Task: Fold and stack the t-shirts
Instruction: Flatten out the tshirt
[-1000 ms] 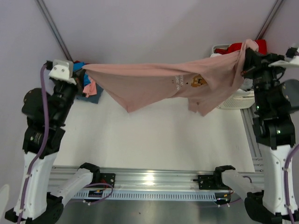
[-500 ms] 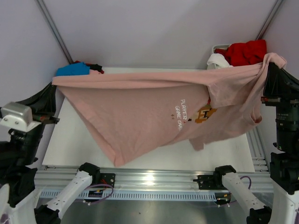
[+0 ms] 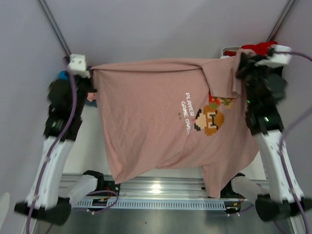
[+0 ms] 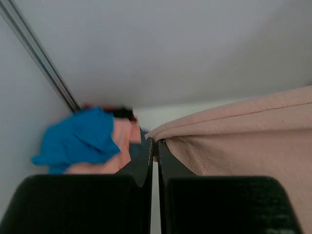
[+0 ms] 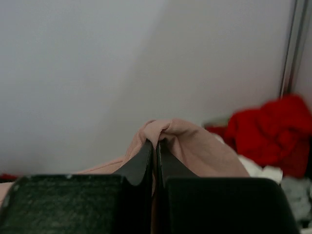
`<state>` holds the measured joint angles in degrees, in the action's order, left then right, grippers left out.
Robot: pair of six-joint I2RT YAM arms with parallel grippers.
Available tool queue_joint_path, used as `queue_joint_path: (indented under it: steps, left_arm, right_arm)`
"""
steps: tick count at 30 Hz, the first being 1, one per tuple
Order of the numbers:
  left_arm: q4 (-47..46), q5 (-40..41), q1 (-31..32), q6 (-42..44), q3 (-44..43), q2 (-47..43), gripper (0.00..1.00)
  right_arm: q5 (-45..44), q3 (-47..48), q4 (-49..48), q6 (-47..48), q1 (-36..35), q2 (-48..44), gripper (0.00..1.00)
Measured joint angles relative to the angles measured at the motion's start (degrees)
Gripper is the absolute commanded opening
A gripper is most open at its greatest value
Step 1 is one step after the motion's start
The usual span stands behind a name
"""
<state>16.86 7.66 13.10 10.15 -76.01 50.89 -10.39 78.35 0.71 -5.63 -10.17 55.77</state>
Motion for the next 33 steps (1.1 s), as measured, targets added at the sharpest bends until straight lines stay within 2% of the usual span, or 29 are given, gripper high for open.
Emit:
queue_joint_path:
  steps: [5,9,14,22,24,25,26,28,29,30,33]
  left_arm:
    - [1.6,1.4,-4.1,-12.5,3.0,27.1,0.0]
    - [7.8,3.1,-4.2,-18.8,4.2,40.2,0.0]
    - [12.2,5.7,-4.5,-22.3,0.8,45.7,0.01]
    - [12.4,7.9,-5.2,-23.7,-3.2,46.2,0.01]
    - [12.5,8.1,-5.2,-23.8,-3.3,46.2,0.03]
    - [12.5,8.1,-5.2,-23.9,-3.3,46.2,0.1]
    - [12.5,8.1,-5.2,-24.2,-3.3,46.2,0.13]
    - [12.3,8.0,-5.2,-24.6,-3.2,46.1,0.25]
    - [11.7,7.6,-5.2,-24.9,-2.8,45.8,0.3]
    - [10.7,7.1,-5.3,-25.1,-1.9,45.2,0.39]
    - [6.4,4.9,-5.4,-26.0,4.1,40.2,0.57]
  right_arm:
    - [-3.8,-2.5,1.7,-5.2,2.1,27.8,0.0]
    - [-5.3,-5.2,6.5,-9.7,2.1,41.4,0.0]
    - [-7.4,-5.5,8.2,-12.1,0.9,44.0,0.0]
    - [-9.6,-3.8,6.3,-12.3,-0.8,44.1,0.0]
    - [-10.0,-3.8,6.3,-12.3,-1.0,44.2,0.16]
    - [-10.2,-3.6,6.3,-12.2,-1.0,44.5,0.25]
    - [-10.3,-3.5,6.3,-12.0,-1.1,44.7,0.28]
    - [-10.9,-3.4,6.4,-11.8,-1.4,45.2,0.4]
    - [-11.3,-3.4,6.4,-11.7,-1.6,45.2,0.53]
    - [-11.8,-3.4,6.4,-11.6,-1.8,45.2,0.59]
    - [-12.9,-3.5,5.9,-10.8,-2.5,45.2,0.65]
